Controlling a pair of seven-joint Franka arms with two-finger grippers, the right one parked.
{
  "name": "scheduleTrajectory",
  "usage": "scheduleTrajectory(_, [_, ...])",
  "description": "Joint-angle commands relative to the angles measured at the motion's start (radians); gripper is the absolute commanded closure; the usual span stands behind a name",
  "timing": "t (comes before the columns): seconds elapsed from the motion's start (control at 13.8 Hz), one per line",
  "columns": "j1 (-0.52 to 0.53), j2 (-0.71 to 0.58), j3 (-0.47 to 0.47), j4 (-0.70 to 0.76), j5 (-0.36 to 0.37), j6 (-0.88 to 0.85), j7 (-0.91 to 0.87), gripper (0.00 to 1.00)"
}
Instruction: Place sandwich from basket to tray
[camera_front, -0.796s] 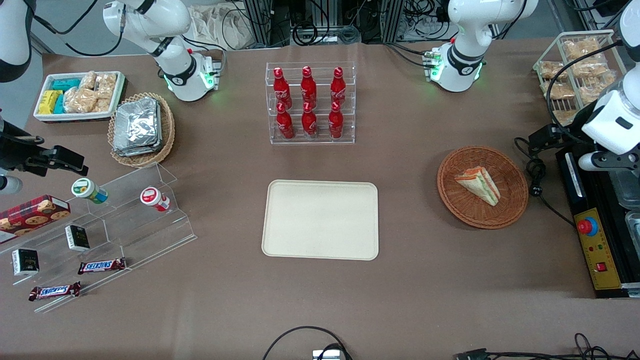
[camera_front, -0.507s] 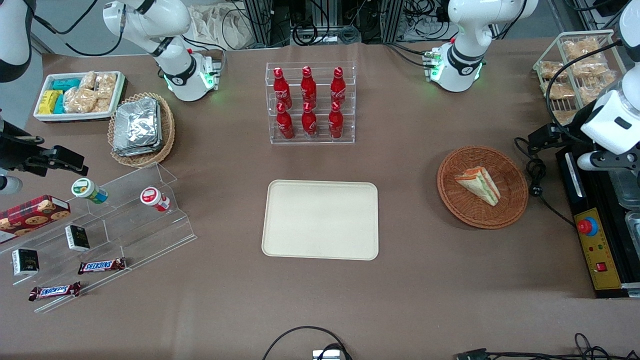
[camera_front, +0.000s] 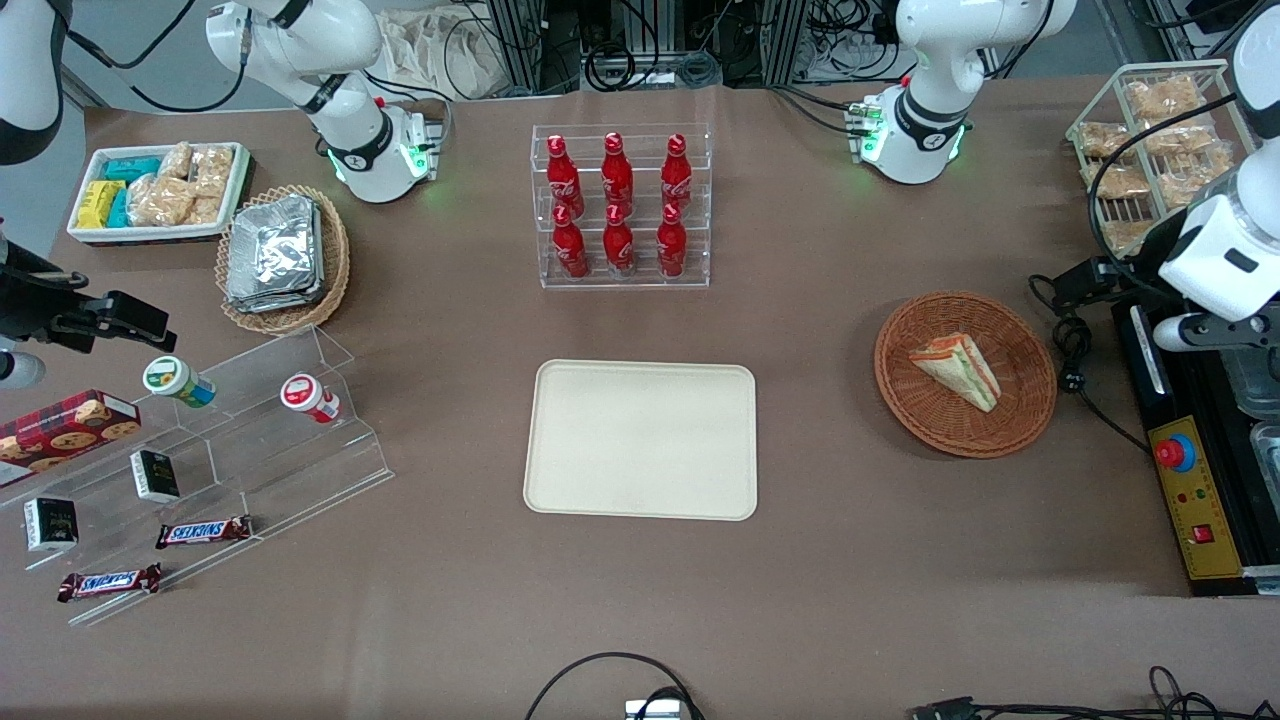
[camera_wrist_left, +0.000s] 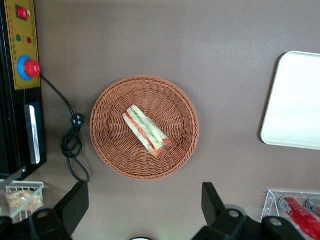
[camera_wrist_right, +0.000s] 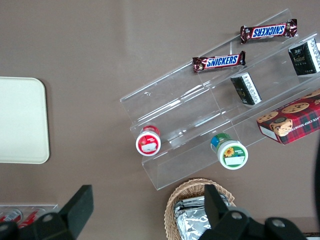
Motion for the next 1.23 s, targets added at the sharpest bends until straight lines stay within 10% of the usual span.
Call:
scheduleTrajectory(0.0, [-0.002, -0.05, -0.003, -0.147, 0.016, 0.117, -0.145, 0.0])
scheduleTrajectory(1.16, [0.004, -0.142, -0.065, -0.84, 0.104, 0.817, -0.669, 0.0])
